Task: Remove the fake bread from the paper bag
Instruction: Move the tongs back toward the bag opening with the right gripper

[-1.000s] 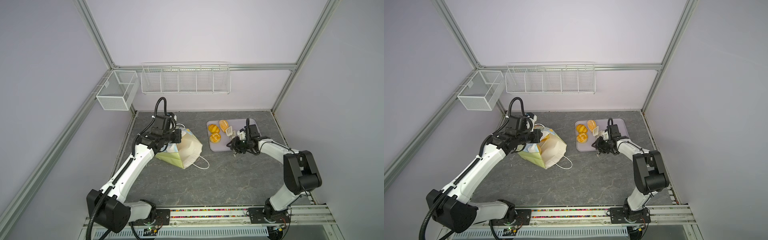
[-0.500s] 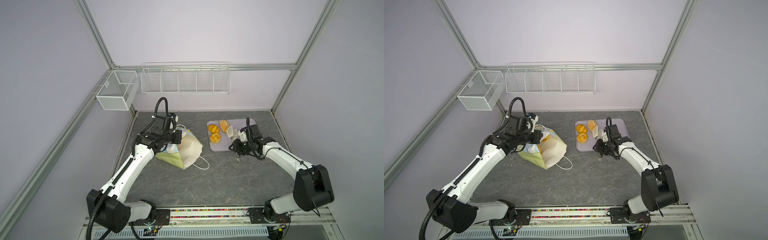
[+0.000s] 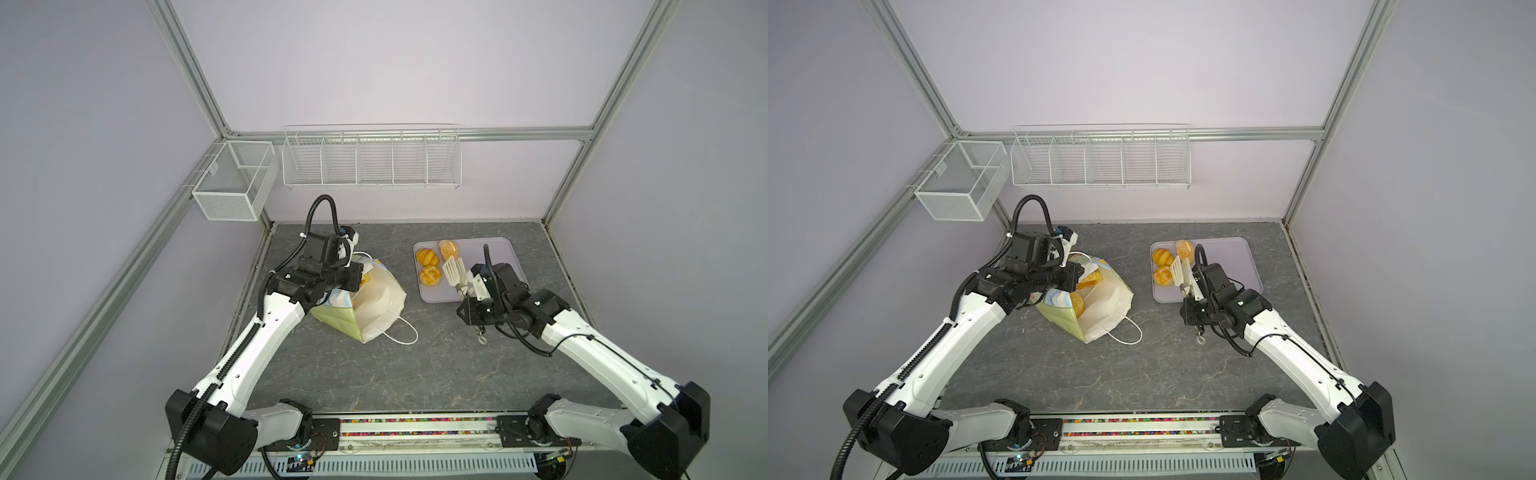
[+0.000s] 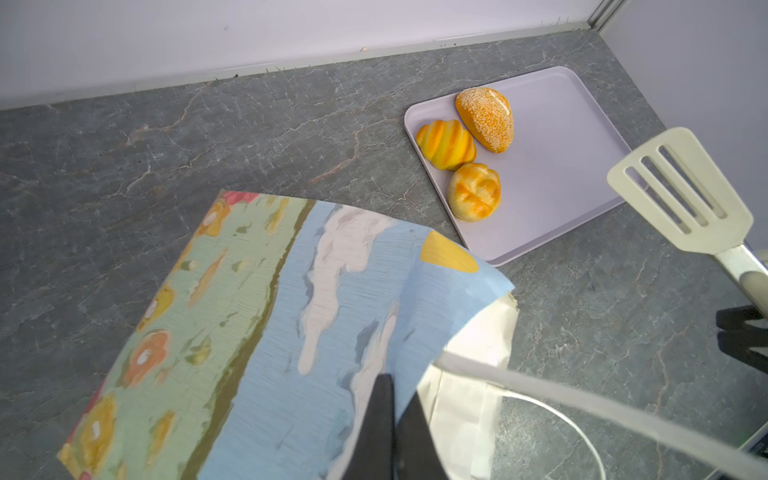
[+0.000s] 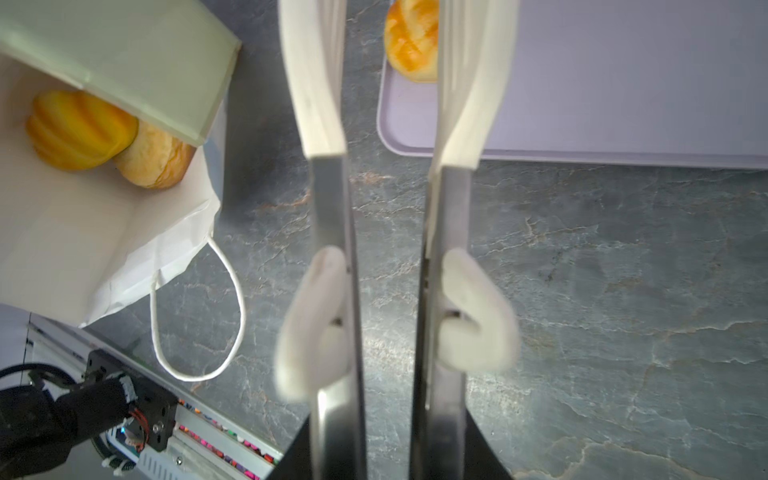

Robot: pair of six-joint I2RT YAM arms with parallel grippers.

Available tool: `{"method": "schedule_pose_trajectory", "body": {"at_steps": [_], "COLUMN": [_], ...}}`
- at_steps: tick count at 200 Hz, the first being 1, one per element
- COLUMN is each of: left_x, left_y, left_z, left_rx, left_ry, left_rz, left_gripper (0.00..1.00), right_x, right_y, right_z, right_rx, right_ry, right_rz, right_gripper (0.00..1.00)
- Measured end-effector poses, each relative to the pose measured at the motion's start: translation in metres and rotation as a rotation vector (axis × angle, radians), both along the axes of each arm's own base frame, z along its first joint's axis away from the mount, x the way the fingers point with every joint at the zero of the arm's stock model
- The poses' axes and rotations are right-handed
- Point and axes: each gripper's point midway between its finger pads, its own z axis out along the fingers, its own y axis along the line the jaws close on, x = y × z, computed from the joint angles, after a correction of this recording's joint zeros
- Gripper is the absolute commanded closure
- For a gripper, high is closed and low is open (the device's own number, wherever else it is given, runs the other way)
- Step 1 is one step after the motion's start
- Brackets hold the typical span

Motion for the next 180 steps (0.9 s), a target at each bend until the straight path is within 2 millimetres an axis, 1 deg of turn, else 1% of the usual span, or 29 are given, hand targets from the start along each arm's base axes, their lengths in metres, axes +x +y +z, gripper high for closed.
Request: {"method": "schedule_pose_trajectory", "body": {"at_steps": [24,63,78,96,111,137,158,180], "left_x": [-0.010,-0.019,-0.024,-0.029,-0.032,-0.040,-0.048,-0.056], "left_y": [-0.008,-0.015,-0.017,-0.015,-0.012,-0.005,-0.002,-0.002], "left_z": [0.001,-0.003,-0.004,-0.005,-0.003,-0.003,-0.009,-0.015], "left_rx": [0.028,0.085,0.105,0.128,0.139,0.150,0.150,0.141], "left_ry": [-0.031,-0.059,-0.072,-0.083,-0.100,-0.140,-0.172,-0.199], "left_rz": [-0.061,-0.113,-0.128,-0.136,-0.135,-0.143,-0.168,-0.200], "left_gripper": [1.00,1.00,1.00,1.00,1.00,1.00,1.00,1.00], "right_x": [-0.024,-0.063,-0.078,-0.092,-0.102,-0.117,-0.126,-0.129], "right_y": [0.016,0.042,0.053,0.063,0.070,0.085,0.099,0.113], "right_z": [0.013,0.035,0.046,0.053,0.052,0.039,0.021,0.004], "right_rx": [-0.021,-0.068,-0.084,-0.115,-0.153,-0.220,-0.276,-0.321], "right_ry": [-0.049,-0.121,-0.156,-0.184,-0.192,-0.189,-0.166,-0.144], "right_rz": [0.089,0.231,0.286,0.334,0.368,0.429,0.480,0.507], "right_gripper": [0.66,0.66,0.66,0.66,0.66,0.66,0.66,0.66]}}
